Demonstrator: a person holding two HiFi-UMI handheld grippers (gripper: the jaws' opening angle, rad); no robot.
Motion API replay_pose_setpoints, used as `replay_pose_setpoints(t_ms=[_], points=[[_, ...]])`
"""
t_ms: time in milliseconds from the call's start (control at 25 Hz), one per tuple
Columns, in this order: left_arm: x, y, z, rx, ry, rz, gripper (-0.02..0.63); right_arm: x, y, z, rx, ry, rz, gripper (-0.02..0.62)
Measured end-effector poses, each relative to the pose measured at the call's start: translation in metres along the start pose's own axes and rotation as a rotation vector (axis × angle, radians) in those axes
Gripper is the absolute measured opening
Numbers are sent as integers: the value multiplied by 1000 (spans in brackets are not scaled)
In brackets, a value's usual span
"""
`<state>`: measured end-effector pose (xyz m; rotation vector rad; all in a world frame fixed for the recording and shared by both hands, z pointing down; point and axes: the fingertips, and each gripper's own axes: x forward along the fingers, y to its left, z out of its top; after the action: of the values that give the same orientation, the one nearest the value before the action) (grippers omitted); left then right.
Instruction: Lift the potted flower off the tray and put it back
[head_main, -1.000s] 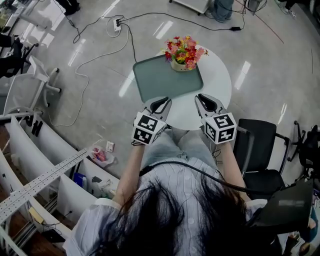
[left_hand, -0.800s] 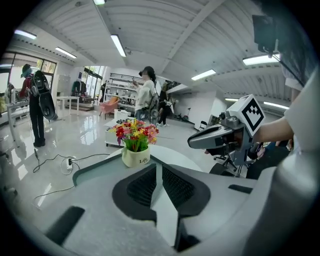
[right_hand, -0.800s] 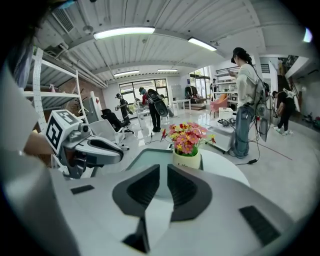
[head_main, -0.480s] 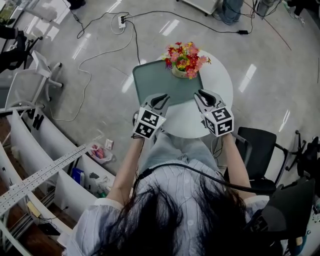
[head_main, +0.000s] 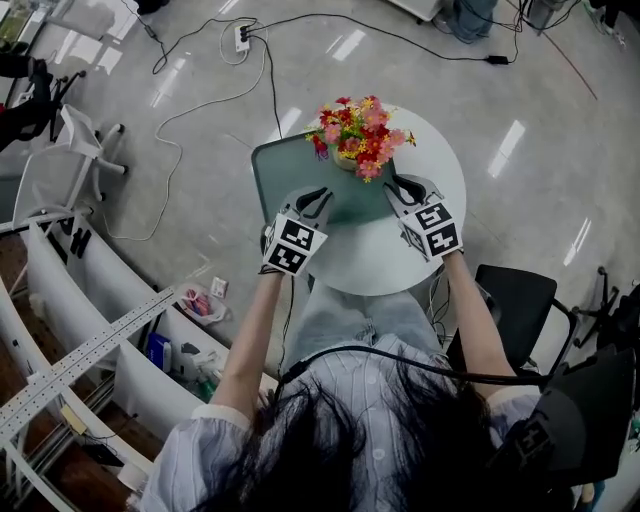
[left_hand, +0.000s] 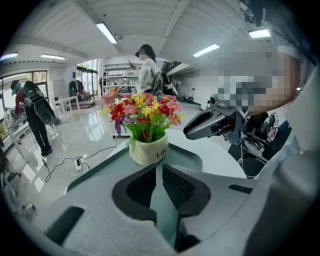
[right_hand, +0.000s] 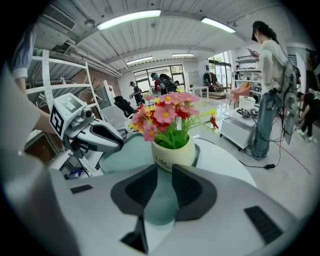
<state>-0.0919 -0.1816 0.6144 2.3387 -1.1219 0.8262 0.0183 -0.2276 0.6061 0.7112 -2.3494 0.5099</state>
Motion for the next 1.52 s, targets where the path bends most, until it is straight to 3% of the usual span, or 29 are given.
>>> replay_pose_setpoints(t_ms=[160, 240, 320, 640, 960, 1520], points=[[20, 9, 1, -18, 18, 8, 33, 15, -15, -6, -28, 34, 35, 69], [29, 13, -1, -30, 37, 7, 68, 21, -22, -8, -29, 45, 55, 89], [38, 18, -2, -31, 49, -2, 139, 28, -27, -8, -29, 54, 82, 146], [65, 35, -7, 47, 97, -20, 176, 54, -32, -13, -131, 100, 172, 277], [87, 40, -2, 156, 123, -58, 230, 74, -32, -5, -217, 130, 187, 290], [86, 37, 6, 222, 126, -20, 241, 71, -29, -2, -217, 109, 138, 290]])
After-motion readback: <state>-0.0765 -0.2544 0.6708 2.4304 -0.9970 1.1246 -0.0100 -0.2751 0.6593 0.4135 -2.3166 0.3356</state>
